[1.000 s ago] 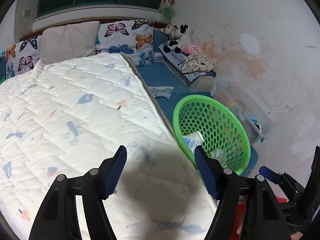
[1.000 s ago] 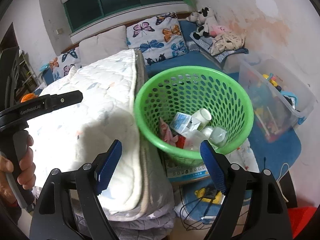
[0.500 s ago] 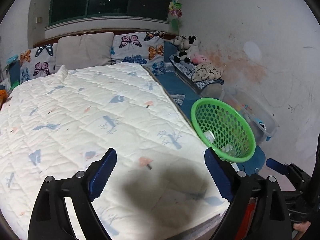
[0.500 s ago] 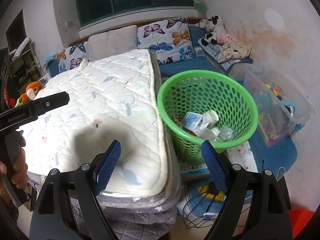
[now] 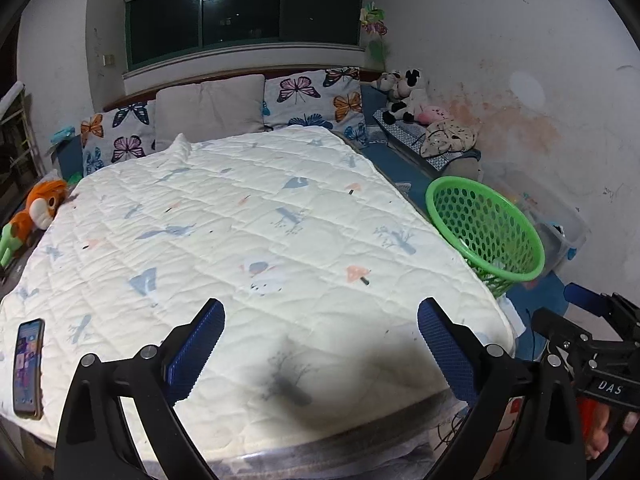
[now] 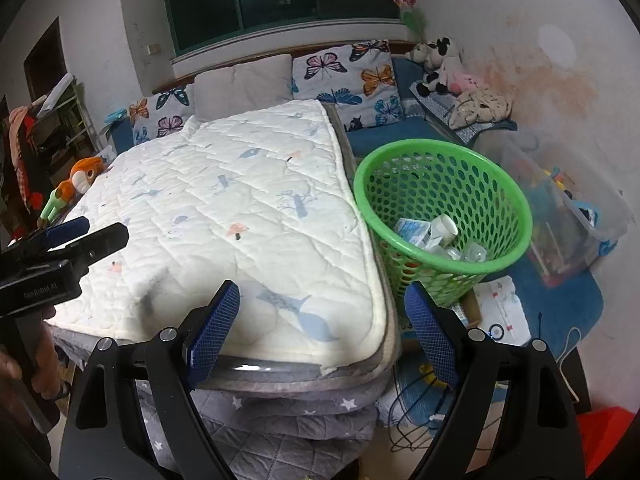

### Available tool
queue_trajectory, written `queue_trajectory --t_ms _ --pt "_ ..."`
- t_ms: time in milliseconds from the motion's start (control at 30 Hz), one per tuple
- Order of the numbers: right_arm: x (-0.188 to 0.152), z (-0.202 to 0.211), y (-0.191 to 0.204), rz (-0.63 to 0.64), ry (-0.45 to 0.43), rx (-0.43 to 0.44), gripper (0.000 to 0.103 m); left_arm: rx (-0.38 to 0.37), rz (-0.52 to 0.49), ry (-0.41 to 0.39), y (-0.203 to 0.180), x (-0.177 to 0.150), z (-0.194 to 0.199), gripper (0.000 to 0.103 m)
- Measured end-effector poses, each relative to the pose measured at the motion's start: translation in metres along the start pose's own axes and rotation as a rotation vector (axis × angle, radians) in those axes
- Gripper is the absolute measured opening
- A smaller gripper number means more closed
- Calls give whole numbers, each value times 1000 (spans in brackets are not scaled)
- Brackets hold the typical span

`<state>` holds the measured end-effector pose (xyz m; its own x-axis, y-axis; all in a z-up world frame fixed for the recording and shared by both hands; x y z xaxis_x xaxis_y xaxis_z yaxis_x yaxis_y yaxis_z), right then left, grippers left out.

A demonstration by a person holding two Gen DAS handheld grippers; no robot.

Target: Collect trash

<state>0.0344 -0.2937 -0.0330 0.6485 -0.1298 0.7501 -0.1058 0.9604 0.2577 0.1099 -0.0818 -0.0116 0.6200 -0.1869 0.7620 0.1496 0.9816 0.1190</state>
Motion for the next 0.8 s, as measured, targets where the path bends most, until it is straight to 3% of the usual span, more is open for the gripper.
queue_trajectory --t_ms 233,800 --pt "-6 4 15 9 -8 9 85 45 1 -27 11 -13 17 94" --pt "-12 -1 30 2 2 34 88 109 37 -3 40 -33 23 95"
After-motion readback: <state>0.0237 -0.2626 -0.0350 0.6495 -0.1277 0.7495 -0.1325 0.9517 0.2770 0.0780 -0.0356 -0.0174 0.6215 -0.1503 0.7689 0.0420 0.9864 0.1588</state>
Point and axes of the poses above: each gripper's, at about its wrist camera, not at the fingertips, and z roughly against the way its jaws point, y to its left, x to its top, the point moved 3 cm from there along -z, roughly the way its jaws point, and after that the axes turned 13 degrees about x, right-handed, at the moved point
